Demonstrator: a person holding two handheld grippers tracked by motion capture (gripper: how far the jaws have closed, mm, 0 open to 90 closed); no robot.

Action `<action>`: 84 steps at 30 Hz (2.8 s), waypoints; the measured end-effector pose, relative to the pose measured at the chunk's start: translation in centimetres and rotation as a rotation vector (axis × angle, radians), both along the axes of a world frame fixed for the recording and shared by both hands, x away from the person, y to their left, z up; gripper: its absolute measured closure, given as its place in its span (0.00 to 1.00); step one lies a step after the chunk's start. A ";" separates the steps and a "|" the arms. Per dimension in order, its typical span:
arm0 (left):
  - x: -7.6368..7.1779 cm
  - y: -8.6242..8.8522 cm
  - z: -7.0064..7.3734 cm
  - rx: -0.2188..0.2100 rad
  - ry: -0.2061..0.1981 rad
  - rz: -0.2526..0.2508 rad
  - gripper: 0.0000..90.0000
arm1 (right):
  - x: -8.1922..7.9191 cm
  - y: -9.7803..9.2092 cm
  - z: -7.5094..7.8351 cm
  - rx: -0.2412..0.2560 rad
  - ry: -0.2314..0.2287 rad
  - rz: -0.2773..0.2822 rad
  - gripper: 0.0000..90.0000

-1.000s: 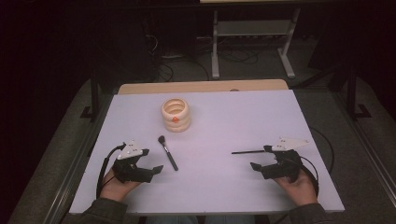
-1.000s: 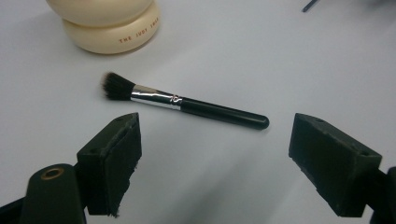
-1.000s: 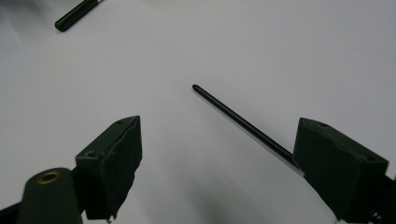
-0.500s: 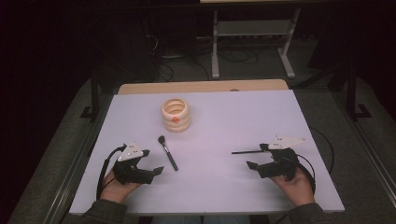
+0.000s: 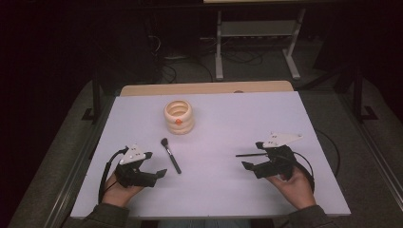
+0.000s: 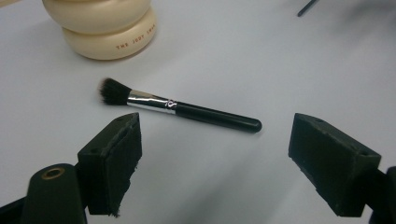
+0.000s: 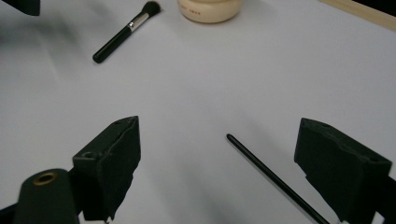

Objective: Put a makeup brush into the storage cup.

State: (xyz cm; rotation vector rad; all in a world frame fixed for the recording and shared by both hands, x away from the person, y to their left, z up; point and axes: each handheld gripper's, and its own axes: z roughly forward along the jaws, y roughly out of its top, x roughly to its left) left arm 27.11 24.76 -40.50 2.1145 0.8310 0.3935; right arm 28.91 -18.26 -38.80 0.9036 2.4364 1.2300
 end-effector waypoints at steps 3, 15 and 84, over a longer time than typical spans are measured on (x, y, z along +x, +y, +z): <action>0.0 0.0 0.0 -0.002 0.000 0.000 0.19 | 0.3 1.0 0.4 -0.021 0.022 -0.008 0.16; -0.1 0.1 0.2 -0.001 -0.007 -0.005 0.19 | 1.7 5.5 2.1 -0.046 0.075 0.063 0.20; 0.1 0.6 0.1 -0.005 -0.005 0.011 0.20 | 6.9 26.4 -3.8 -0.323 0.302 0.099 0.70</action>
